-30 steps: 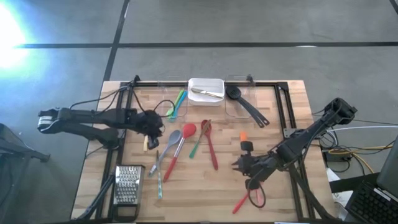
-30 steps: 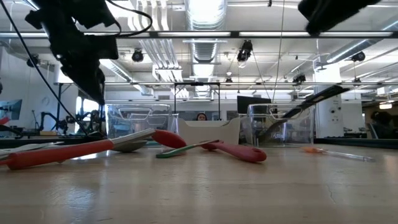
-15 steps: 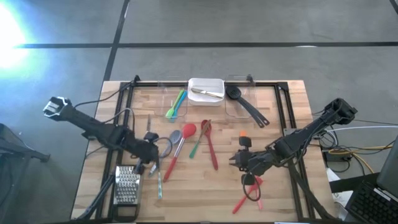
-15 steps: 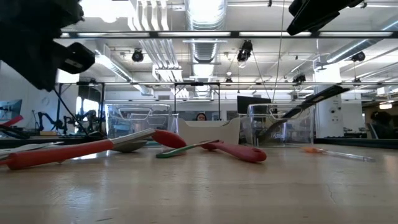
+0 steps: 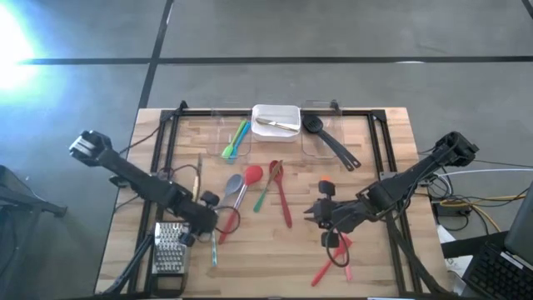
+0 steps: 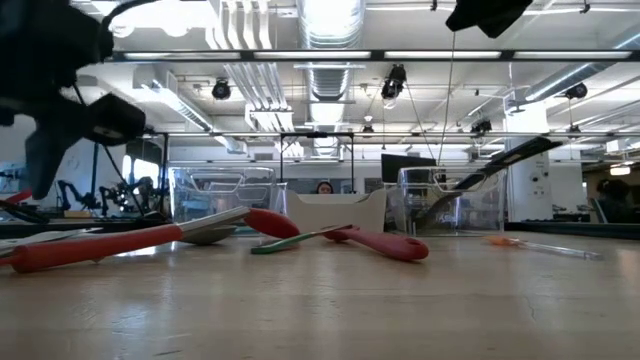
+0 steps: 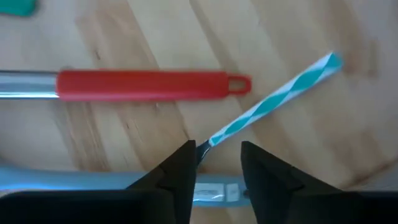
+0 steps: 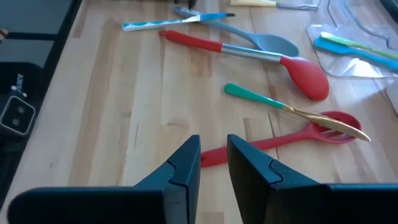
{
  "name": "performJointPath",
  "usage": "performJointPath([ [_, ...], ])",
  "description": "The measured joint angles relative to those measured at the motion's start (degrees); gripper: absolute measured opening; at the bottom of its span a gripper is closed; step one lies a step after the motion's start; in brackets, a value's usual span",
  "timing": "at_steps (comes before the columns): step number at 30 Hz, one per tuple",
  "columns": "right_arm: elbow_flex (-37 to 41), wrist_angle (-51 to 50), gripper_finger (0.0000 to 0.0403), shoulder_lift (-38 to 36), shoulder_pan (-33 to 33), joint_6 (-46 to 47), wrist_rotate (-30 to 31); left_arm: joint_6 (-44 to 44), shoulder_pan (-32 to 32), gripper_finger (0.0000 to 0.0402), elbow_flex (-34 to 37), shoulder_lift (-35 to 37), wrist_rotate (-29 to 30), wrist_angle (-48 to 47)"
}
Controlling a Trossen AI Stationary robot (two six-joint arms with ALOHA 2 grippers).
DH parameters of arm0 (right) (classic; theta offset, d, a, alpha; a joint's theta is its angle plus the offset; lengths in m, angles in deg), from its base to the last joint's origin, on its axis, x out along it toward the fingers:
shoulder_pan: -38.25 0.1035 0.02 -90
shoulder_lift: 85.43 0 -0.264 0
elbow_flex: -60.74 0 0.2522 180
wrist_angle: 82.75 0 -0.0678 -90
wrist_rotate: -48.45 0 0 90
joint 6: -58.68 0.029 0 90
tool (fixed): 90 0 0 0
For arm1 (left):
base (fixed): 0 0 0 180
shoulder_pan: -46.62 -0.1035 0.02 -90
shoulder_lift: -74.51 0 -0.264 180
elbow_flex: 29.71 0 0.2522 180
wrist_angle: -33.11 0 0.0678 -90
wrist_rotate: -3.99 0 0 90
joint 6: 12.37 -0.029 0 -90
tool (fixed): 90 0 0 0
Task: Pick & Place Kitchen Items
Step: Put the blue and white knife into the white bin
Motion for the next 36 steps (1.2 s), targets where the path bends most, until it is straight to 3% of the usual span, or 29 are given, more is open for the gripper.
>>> performJointPath([
  [8, -0.7, 0.0, 0.007, 0.0, 0.0, 0.1, 0.0, -4.8, 0.0, 0.0162, -2.3, -7.6, -0.1, 0.3],
  [20, -0.2, 0.0, 0.0079, 0.0, 0.0, -0.1, 0.0, -11.1, 0.0, 0.0157, -3.6, -14.9, -0.3, 1.2],
  [24, -0.2, 0.0, 0.0072, 0.0, 0.0, 0.0, 0.0, -13.6, -0.1, 0.0129, -4.5, -15.4, -0.2, 0.8],
  [31, -0.2, 0.0, 0.0063, 0.0, 0.0, 0.1, 0.0, -15.5, 0.0, 0.0029, -5.3, -15.1, -1.0, 0.7],
  [36, -0.2, 0.0, 0.0066, 0.0, 0.0, -0.1, 0.0, -16.6, -0.1, 0.0023, -6.3, -15.2, -1.5, 0.1],
])
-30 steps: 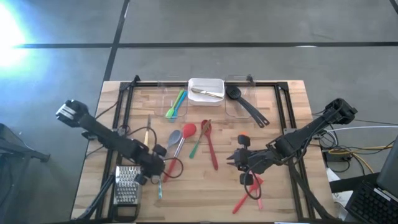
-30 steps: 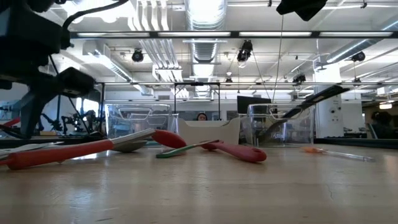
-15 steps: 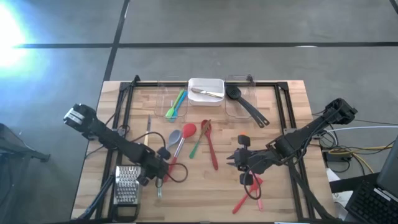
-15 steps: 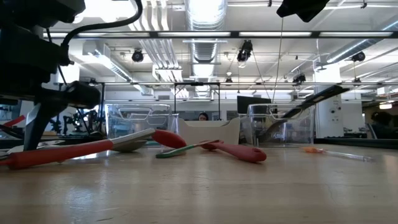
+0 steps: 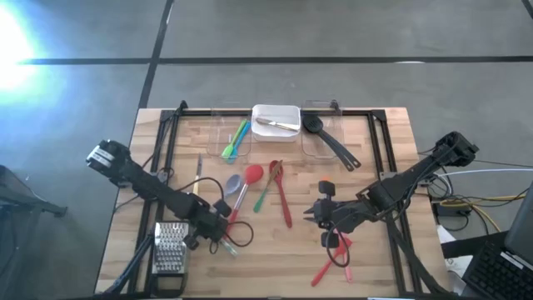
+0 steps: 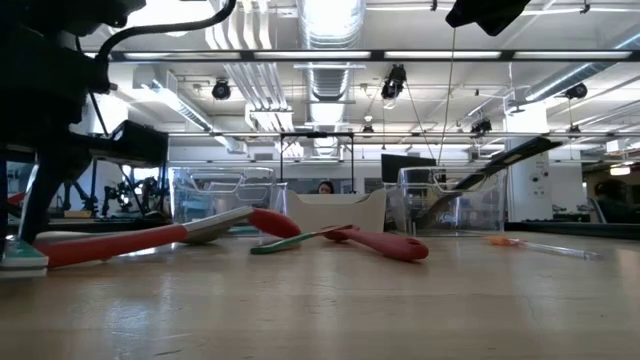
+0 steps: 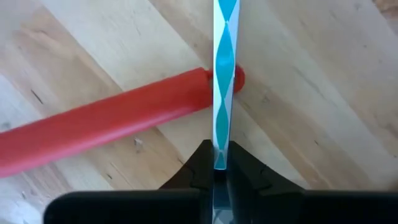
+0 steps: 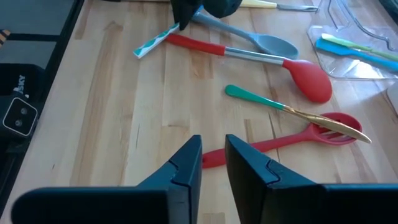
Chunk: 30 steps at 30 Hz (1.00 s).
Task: Pick & Place Kitchen Items
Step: Put the blue and white knife into the white bin
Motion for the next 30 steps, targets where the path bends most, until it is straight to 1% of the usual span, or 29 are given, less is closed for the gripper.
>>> performJointPath([
  [3, 0.0, 0.0, 0.007, 0.0, 0.0, 0.2, 0.0, -1.5, 0.0, 0.0024, -1.4, 0.0, -0.1, -2.3],
  [8, 0.0, 0.0, 0.0077, 0.0, 0.0, 0.2, 0.0, -3.8, 0.0, 0.0024, -5.5, 0.3, 0.0, -9.4],
  [11, 0.0, 0.0, 0.0077, 0.0, 0.0, 0.2, 0.0, -3.1, -0.2, 0.0024, -8.9, 1.0, 1.8, -13.4],
  [14, 0.0, 0.0, 0.0072, 0.0, 0.0, 0.2, 0.0, -1.0, -1.0, 0.0024, -11.9, 2.2, 3.6, -15.2],
  [17, -0.3, 0.1, 0.0067, 0.0, 0.0, 0.2, 0.0, -3.1, -1.9, 0.0024, -14.5, 3.8, 7.2, -17.0],
  [20, -0.6, 0.0, 0.0063, 0.0, 0.0, 0.3, 0.0, -8.4, -3.0, 0.0024, -16.0, 5.9, 14.0, -16.5],
  [22, -0.9, 0.0, 0.0061, 0.0, 0.0, 0.9, 0.0, -10.8, -4.9, 0.0024, -16.5, 7.3, 17.7, -15.0],
  [24, -0.9, 0.1, 0.0058, 0.0, 0.0, 1.5, 0.0, -13.3, -8.2, 0.0024, -16.7, 8.8, 19.5, -12.8],
  [28, -0.8, -0.1, 0.0056, 0.0, 0.0, 1.5, 0.0, -21.9, -16.9, 0.0024, -16.7, 11.4, 18.7, -4.6],
  [30, -0.7, -0.3, 0.0056, 0.0, 0.0, 1.5, -0.1, -25.9, -21.9, 0.0024, -16.7, 11.9, 16.7, -0.1],
])
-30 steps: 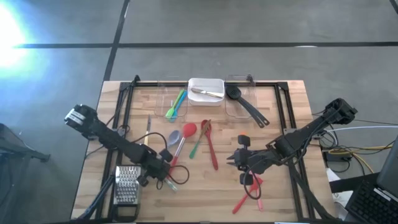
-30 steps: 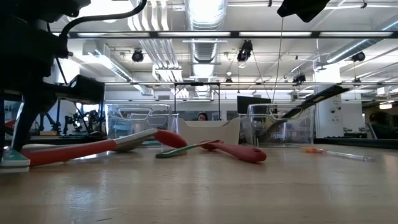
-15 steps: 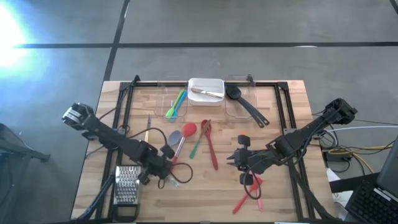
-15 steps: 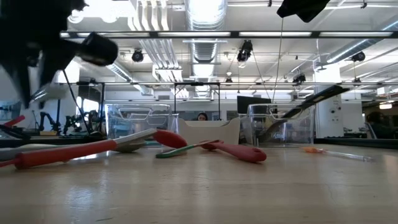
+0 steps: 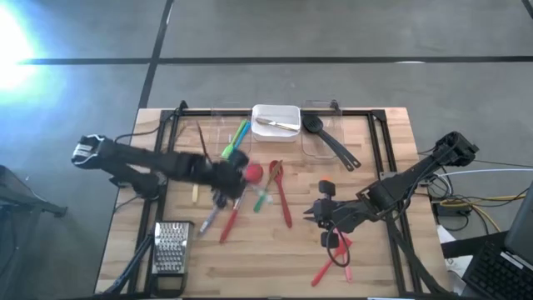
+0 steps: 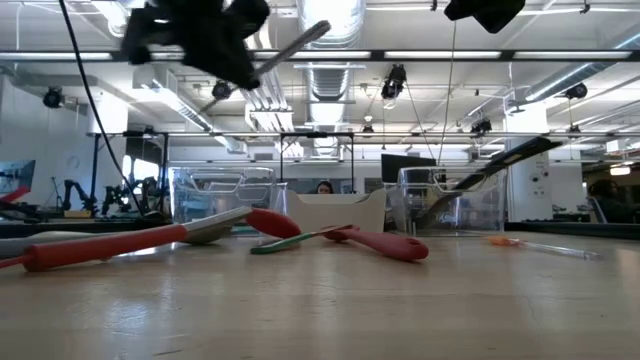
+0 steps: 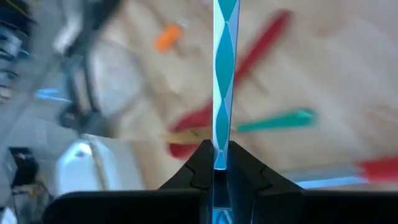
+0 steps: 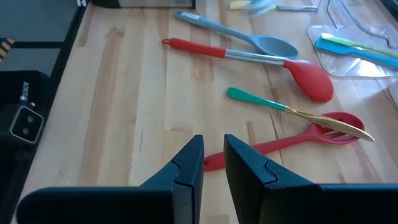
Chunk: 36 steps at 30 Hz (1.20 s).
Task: Pick & Place Kitchen Items
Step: Put the blue and white knife into the white bin
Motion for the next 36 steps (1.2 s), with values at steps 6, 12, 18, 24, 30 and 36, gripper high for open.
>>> performJointPath([
  [6, 0.3, -3.8, 0.0058, 0.0, 0.1, 2.0, 0.0, -4.7, -18.0, 0.0024, 0.0, -0.8, -21.7, 15.6],
  [12, 2.1, -4.4, 0.0059, 0.0, 0.1, 2.8, 1.0, -3.2, -30.9, 0.0024, -0.5, -7.3, -34.4, 29.0],
  [18, 3.2, -4.5, 0.0059, 0.0, 0.0, 2.7, 1.6, -2.5, -37.0, 0.0024, -5.2, -17.8, -39.3, 31.5],
  [24, 3.3, -4.5, 0.0059, 0.0, 0.0, 2.5, 1.6, -2.5, -40.4, 0.0024, -12.7, -28.5, -39.7, 31.6],
  [30, 3.5, -4.5, 0.0059, 0.0, 0.0, 2.5, 1.6, -2.9, -42.7, 0.0024, -20.2, -36.3, -42.8, 31.4],
  [36, 5.1, -4.4, 0.0059, 0.0, 0.0, 2.8, 1.6, -3.4, -44.3, 0.0024, -23.4, -41.3, -43.9, 31.1],
])
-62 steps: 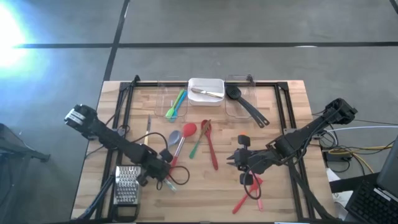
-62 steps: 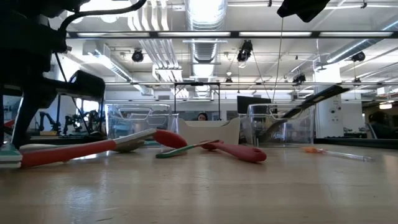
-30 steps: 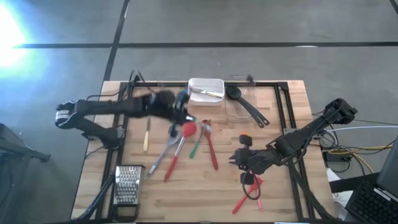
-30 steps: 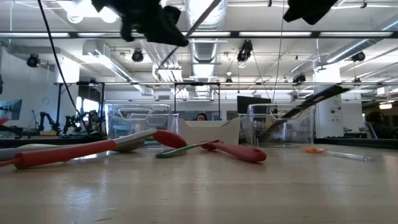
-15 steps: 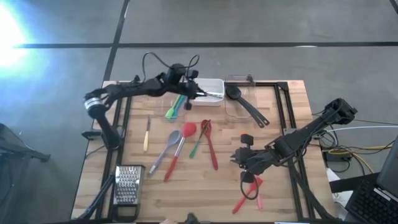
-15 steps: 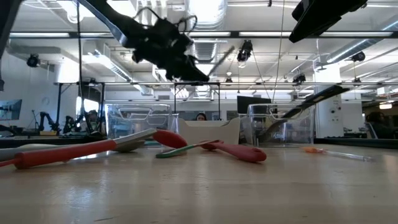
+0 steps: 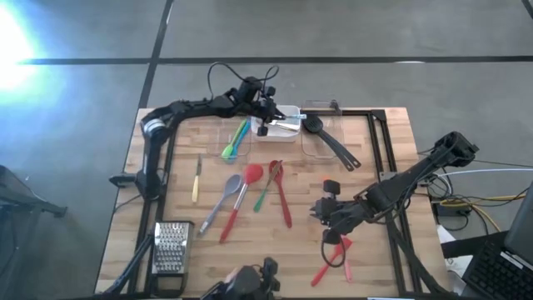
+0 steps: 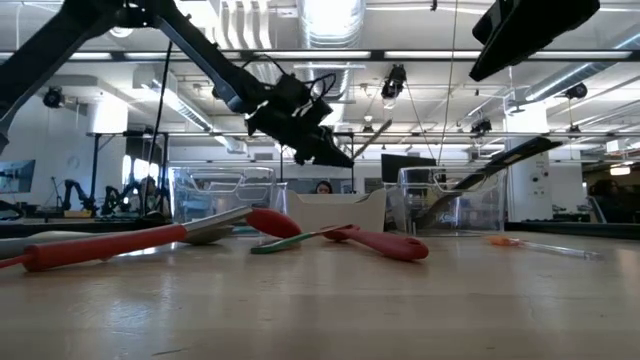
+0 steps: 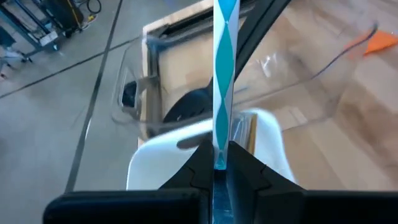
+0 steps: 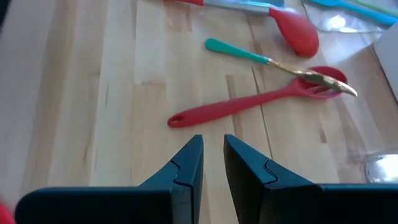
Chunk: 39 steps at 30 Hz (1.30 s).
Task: Pick & Place Kitchen Items
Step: Put the blue and white knife into the white bin, then put the red spatula into the left transparent bin
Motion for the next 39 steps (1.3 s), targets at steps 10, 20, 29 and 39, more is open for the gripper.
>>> performJointPath([
  [10, 1.8, 0.2, 0.0059, 0.0, 0.0, 0.4, 0.0, -4.4, -1.6, 0.0025, -0.2, -4.1, -0.6, -3.7],
  [20, 1.8, 0.4, 0.0059, 0.0, -0.1, 0.2, 0.0, -3.7, -2.0, 0.0029, -0.1, -5.7, -0.3, -5.2],
  [29, 1.8, 0.4, 0.0059, 0.0, -0.1, 0.2, 0.0, -2.7, -2.0, 0.0072, -0.1, -5.4, -0.1, -5.1],
  [39, 1.8, 0.4, 0.0059, -0.1, -0.1, 0.2, 0.0, 2.9, -1.0, 0.0084, -0.1, -0.2, 1.9, -5.4],
])
